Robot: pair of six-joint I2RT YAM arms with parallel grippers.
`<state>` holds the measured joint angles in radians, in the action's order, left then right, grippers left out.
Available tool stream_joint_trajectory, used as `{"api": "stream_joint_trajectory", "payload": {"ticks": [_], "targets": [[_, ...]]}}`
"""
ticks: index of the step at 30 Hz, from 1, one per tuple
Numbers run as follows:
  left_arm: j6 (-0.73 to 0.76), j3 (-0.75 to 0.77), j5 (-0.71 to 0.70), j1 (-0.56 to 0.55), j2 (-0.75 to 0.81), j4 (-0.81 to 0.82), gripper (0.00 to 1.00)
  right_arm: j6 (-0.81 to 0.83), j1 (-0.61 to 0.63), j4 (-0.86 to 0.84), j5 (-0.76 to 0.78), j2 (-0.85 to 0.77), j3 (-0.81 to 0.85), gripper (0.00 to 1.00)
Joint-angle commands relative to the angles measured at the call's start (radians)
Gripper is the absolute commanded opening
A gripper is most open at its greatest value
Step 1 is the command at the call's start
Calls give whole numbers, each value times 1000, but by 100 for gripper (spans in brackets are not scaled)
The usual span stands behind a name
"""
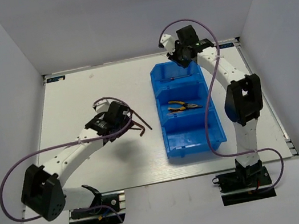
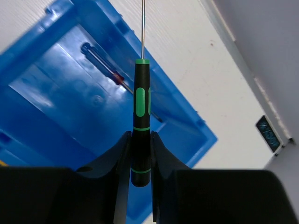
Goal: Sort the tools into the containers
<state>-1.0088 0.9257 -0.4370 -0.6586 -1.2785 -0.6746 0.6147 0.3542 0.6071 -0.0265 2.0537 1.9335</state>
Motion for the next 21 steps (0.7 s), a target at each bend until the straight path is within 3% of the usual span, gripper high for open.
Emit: {"api": "stream_joint_trajectory", "payload": {"ticks": [1, 6, 10, 11, 12, 14, 15, 20, 21], "targets": [[-59, 58, 17, 14, -65, -13, 79, 149, -21, 3, -78, -3, 18, 0], [-94, 67, 58, 34, -127, 29, 79, 270, -67, 39, -232, -41, -57, 0], [-128, 67, 96, 74, -189, 49, 80, 341, -86, 51, -243, -40, -94, 0], [-128, 67, 109, 74, -203, 49, 80, 349, -86, 51, -239, -37, -94, 4], [-128, 76, 109, 86, -215, 58, 80, 362, -89, 65, -236, -24, -85, 15], [-128, 100, 123, 97, -254, 58, 80, 340, -96, 80, -219, -18, -65, 70], [-128, 111, 123, 97, -266, 58, 80, 330, -106, 88, -227, -21, -59, 90], [-128, 191, 113, 117, -350, 18, 75, 234, -141, 112, -317, -113, -59, 90], [-128, 205, 113, 117, -369, 18, 71, 196, -149, 117, -337, -133, -67, 87]]}}
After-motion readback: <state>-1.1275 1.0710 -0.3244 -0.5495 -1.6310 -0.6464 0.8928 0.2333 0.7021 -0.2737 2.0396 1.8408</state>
